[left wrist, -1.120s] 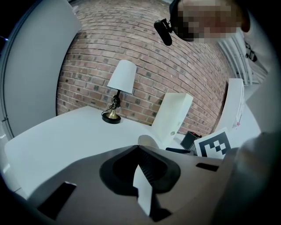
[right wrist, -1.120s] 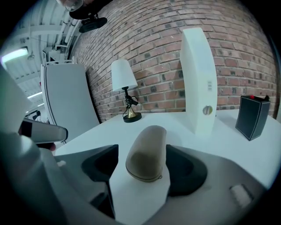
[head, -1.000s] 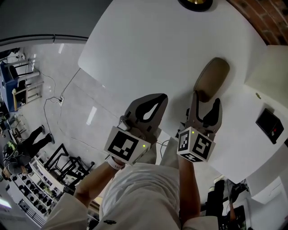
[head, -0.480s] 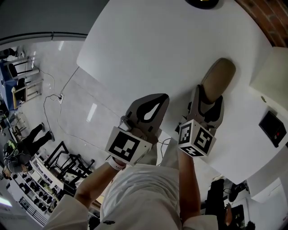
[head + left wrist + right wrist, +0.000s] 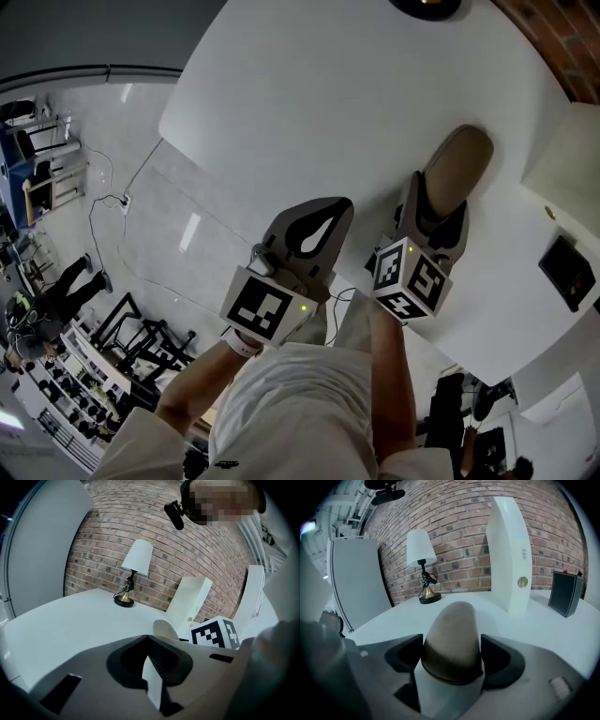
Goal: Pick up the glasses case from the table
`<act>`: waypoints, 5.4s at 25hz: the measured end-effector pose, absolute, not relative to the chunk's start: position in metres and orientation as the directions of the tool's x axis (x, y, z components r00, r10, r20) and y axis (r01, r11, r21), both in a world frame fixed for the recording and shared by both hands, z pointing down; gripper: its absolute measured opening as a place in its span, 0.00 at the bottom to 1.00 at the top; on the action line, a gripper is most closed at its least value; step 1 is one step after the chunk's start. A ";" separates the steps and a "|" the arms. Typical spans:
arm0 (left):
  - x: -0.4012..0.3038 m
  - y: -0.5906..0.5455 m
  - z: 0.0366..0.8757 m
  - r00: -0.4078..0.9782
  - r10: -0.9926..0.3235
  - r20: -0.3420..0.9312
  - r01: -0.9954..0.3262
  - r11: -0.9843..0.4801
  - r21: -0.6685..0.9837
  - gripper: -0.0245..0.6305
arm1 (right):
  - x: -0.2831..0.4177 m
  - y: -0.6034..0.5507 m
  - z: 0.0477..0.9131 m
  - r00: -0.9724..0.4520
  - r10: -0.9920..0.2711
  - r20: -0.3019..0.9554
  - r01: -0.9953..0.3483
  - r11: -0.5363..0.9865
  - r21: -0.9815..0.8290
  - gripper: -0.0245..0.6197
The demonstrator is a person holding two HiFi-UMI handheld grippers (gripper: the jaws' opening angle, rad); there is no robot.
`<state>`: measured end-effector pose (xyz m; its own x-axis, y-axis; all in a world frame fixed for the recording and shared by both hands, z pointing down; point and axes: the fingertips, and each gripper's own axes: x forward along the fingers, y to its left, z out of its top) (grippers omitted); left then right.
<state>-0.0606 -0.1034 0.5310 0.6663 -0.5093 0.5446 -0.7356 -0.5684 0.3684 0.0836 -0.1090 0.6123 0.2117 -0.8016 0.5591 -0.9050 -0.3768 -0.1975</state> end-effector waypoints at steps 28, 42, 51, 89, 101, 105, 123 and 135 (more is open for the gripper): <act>-0.070 -0.108 0.523 0.658 -0.530 0.535 -0.746 -0.559 0.363 0.04 | 0.075 -0.114 0.612 0.145 -0.778 0.612 -0.905 -0.354 -0.236 0.62; -0.060 -0.113 0.491 0.671 -0.532 0.517 -0.731 -0.592 0.340 0.04 | 0.076 -0.110 0.573 0.074 -0.816 0.573 -0.932 -0.261 -0.252 0.61; -0.056 -0.115 0.466 0.676 -0.536 0.506 -0.726 -0.603 0.331 0.04 | 0.078 -0.114 0.531 0.037 -0.842 0.539 -0.946 -0.204 -0.254 0.61; -0.076 -0.104 0.312 0.654 -0.672 0.348 -0.756 -0.595 0.271 0.04 | 0.107 -0.101 0.301 -0.183 -0.943 0.280 -0.944 0.089 -0.317 0.61; -0.061 -0.088 0.271 0.664 -0.691 0.286 -0.748 -0.609 0.263 0.04 | 0.145 -0.064 0.255 -0.176 -0.960 0.217 -0.963 0.122 -0.242 0.61; -0.058 -0.084 0.260 0.665 -0.696 0.272 -0.746 -0.604 0.280 0.04 | 0.149 -0.055 0.245 -0.183 -0.961 0.208 -0.964 0.134 -0.229 0.61; -0.034 -0.068 0.246 0.712 -0.656 0.250 -0.702 -0.654 0.281 0.04 | 0.141 -0.029 0.235 -0.249 -0.949 0.192 -0.950 0.200 -0.242 0.61; -0.038 -0.066 0.248 0.715 -0.651 0.256 -0.699 -0.657 0.282 0.04 | 0.131 -0.029 0.237 -0.262 -0.945 0.196 -0.946 0.211 -0.246 0.61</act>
<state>-0.0377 -0.0660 0.2479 0.7147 -0.6510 0.2558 -0.6992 -0.6571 0.2817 0.1308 -0.0293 0.2367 -0.2619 -0.9451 0.1957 -0.9460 0.2112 -0.2461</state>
